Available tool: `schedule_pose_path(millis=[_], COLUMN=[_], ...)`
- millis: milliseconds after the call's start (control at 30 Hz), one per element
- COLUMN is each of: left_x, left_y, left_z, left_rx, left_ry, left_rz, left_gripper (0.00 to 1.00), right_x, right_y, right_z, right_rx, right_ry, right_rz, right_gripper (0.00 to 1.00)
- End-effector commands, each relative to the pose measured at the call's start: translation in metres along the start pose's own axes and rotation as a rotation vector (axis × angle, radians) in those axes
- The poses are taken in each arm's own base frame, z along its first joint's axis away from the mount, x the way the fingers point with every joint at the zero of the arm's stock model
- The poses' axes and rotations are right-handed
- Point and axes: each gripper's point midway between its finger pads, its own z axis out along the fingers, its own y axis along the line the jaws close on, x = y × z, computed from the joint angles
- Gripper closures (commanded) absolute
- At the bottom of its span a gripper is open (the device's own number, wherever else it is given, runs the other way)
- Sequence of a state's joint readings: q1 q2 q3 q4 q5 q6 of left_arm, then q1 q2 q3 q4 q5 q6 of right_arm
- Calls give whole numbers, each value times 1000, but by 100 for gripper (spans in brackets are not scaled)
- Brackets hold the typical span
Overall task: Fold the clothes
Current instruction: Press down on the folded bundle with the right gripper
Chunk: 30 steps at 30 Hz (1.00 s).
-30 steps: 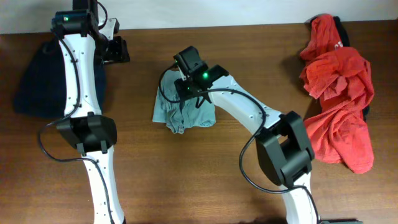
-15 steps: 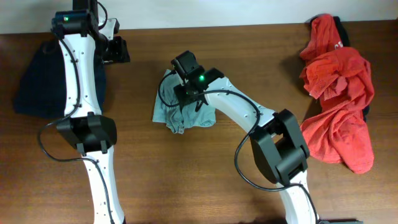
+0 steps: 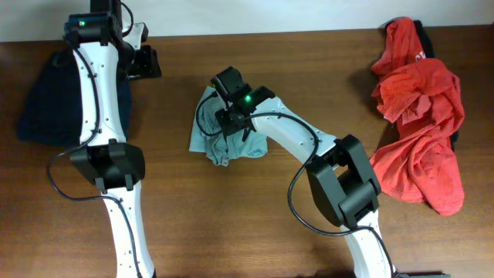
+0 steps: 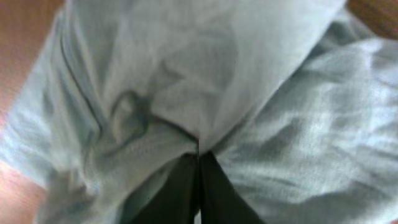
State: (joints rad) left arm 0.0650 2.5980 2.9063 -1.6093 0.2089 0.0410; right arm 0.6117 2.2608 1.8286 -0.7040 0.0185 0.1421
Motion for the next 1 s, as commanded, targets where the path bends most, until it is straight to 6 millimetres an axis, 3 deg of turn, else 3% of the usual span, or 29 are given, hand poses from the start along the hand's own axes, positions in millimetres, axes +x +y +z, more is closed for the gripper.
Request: schedule_pose_path(millis=[0, 167, 367, 533, 667, 967], left_x=[-3, -3, -3, -3, -2, -2], left_y=[3, 3, 2, 1, 1, -1], left_z=[-3, -3, -3, -3, -3, -2], left_rx=[1, 2, 2, 3, 3, 4], left_ry=[-16, -15, -15, -15, -11, -11], left_rz=[2, 1, 3, 3, 3, 7], left_gripper=[43, 43, 43, 43, 43, 43], right_x=[-2, -23, -82, -111, -112, -90], right_y=[9, 8, 15, 19, 20, 33], right_z=[2, -4, -33, -46, -39, 10], right_rx=[-3, -9, -51, -68, -69, -143], right_ry=[-7, -76, -265, -381, -387, -305], right_rz=[-29, -23, -13, -13, -13, -29], right_gripper=[96, 96, 96, 96, 96, 95])
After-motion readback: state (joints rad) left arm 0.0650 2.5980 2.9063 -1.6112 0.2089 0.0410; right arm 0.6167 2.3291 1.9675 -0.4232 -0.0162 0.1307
